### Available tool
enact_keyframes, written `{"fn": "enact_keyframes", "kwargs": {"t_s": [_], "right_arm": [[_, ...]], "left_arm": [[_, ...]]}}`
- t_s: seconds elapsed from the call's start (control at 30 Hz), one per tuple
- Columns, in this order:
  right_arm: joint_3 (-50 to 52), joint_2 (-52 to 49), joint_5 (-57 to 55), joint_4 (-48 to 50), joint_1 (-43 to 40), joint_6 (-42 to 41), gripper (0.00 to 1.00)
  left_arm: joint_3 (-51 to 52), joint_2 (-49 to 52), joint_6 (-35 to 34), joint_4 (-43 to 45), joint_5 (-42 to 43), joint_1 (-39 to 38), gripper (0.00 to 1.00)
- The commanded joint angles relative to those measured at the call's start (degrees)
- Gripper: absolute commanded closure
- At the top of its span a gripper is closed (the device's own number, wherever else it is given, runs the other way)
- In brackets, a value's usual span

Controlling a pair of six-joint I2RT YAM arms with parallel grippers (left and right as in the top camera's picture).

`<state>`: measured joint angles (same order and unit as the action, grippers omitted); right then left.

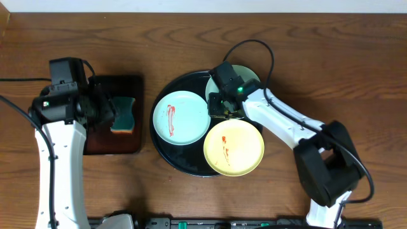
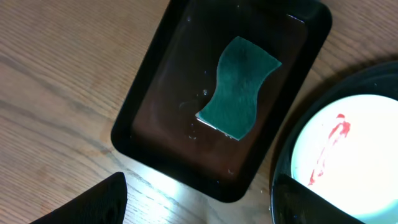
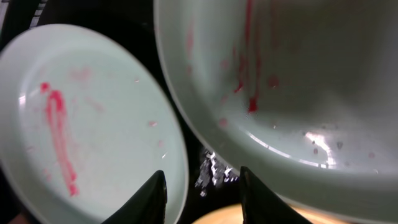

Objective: Clean dirty plates on tray and stack at the side

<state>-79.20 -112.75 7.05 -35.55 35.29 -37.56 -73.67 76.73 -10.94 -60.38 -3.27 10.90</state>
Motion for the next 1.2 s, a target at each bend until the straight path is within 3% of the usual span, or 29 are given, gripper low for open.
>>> {"fn": "enact_keyframes", "kwargs": {"t_s": [0.0, 0.4, 1.17], "right_arm": [[-1.25, -2.78, -1.18, 0.72, 2.29, -1.01, 0.65], [-1.27, -3.63, -1.68, 2.62, 3.78, -0.96, 0.69], [-1.36, -3.65, -2.34, -0.24, 5.11, 1.60, 0.74]], "left_arm": [[-1.57, 2.14, -0.50, 0.24, -0.74, 0.35, 0.25], [-1.57, 9.05, -0.52, 1.57, -1.11, 0.46, 0.24], [-1.57, 9.16, 0.76, 3.10, -2.38, 0.46, 0.24]]}}
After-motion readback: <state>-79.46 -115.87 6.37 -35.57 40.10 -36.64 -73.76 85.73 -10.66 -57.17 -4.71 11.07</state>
